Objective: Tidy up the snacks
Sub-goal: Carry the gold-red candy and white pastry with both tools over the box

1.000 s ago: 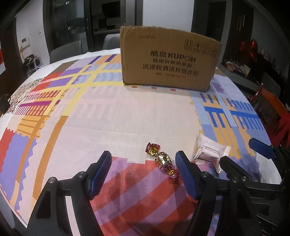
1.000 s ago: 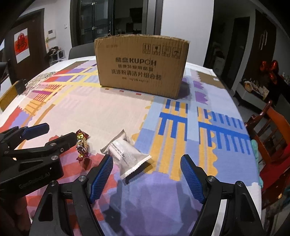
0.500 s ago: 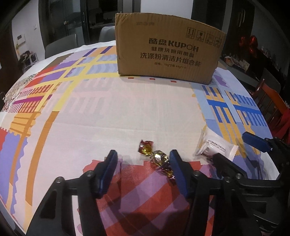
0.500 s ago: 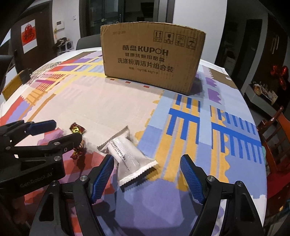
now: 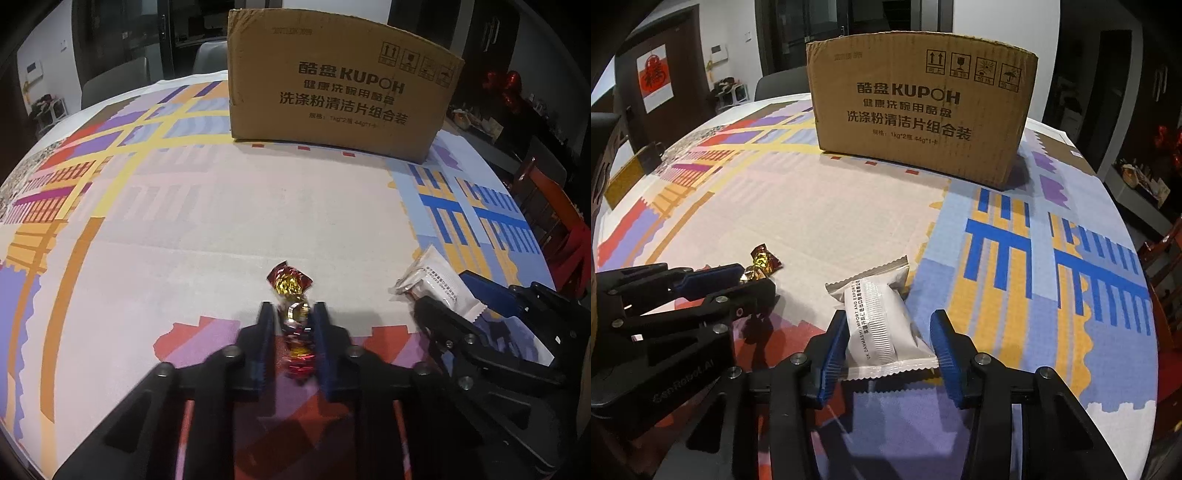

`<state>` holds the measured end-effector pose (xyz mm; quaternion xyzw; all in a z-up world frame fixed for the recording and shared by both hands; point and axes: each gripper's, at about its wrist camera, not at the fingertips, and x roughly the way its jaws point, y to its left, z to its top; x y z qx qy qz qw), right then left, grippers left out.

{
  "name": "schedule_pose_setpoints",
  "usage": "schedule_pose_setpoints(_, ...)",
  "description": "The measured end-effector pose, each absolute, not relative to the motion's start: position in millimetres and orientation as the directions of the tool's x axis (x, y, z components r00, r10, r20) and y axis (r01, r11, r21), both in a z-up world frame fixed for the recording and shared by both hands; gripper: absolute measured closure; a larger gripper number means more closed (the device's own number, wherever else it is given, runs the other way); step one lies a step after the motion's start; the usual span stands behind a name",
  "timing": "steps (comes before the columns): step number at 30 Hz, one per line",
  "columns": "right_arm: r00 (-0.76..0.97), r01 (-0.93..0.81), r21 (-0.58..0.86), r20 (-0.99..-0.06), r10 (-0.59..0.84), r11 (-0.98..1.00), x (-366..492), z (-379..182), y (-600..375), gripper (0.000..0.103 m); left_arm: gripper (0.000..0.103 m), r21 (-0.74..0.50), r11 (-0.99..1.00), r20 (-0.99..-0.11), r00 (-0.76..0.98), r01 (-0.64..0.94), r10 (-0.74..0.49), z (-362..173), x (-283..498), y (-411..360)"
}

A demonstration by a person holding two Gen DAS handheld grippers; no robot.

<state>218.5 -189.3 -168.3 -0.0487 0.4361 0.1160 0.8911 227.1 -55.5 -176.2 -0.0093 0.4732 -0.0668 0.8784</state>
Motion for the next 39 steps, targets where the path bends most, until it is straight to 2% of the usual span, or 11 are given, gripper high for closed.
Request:
schedule_pose_setpoints(15, 0.602, -0.176, 0.038, -0.786, 0.138, 0.984, 220.9, -157.9, -196.0, 0.059, 0.084, -0.089, 0.991, -0.809, 0.573, 0.104, -0.133, -161.1, 224.3, -50.9)
schedule_pose_setpoints(39, 0.668, -0.138, 0.032, -0.735, 0.117, 0.99, 230.2, -103.2, -194.8, 0.059, 0.084, -0.099, 0.989, -0.756, 0.638, 0.111, -0.147, -109.5, 234.7, -48.9)
